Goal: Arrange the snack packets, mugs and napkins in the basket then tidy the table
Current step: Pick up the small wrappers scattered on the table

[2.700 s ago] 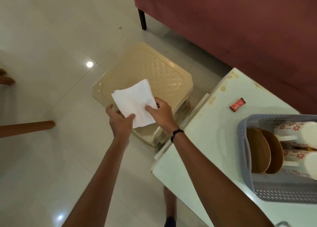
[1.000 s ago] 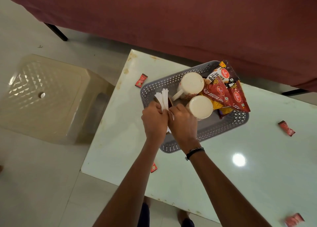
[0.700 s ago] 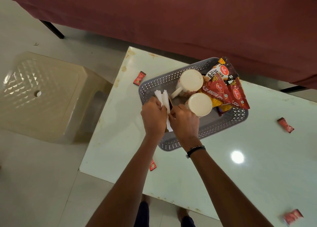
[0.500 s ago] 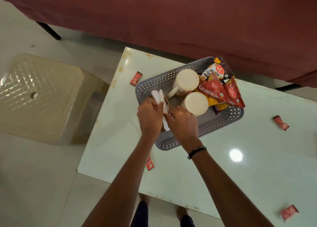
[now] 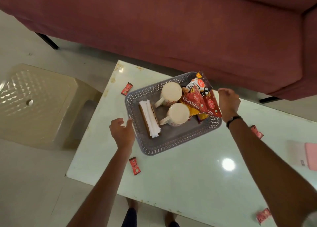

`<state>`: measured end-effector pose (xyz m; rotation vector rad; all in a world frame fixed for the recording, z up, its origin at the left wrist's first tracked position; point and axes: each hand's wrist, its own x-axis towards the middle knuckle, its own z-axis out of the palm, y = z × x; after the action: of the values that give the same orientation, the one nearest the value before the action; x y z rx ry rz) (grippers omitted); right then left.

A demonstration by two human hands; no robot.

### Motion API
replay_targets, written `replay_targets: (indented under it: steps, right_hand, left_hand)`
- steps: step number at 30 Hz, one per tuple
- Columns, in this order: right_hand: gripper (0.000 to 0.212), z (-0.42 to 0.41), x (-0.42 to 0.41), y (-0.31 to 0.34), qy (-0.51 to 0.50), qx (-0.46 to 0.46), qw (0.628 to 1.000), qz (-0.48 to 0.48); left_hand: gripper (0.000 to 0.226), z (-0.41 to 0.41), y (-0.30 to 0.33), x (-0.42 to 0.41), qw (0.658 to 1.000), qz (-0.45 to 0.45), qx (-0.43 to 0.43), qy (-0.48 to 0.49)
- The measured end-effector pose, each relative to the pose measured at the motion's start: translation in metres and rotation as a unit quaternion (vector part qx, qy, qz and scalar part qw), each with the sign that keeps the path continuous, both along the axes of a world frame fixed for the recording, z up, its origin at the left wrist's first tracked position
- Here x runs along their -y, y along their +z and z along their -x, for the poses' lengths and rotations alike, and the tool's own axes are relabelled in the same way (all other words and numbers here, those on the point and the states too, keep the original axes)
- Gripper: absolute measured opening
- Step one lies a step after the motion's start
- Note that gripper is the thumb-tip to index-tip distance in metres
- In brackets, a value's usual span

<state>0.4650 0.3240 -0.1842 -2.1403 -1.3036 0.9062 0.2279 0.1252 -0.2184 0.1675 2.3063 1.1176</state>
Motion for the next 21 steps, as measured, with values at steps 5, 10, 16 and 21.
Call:
replay_targets:
  steps: [5,10,16,21]
  right_hand:
    - [0.036,-0.006,-0.032,-0.015,0.041,-0.143,0.974,0.170]
    - [0.032,-0.004,-0.047,-0.023,0.029,-0.219,0.950,0.220]
    - [0.020,-0.011,-0.059,-0.047,0.040,-0.253,0.935,0.244]
    - [0.031,-0.034,-0.051,-0.063,0.015,-0.272,0.932,0.238]
  left_hand:
    - [0.031,0.004,0.000,-0.010,0.971,0.006,0.233,0.046]
    - [0.034,0.008,-0.006,-0.011,0.937,-0.066,0.330,0.092]
    - [0.045,0.011,-0.019,-0.025,0.933,-0.048,0.347,0.081]
    - [0.047,0.008,-0.016,-0.030,0.942,-0.035,0.324,0.084]
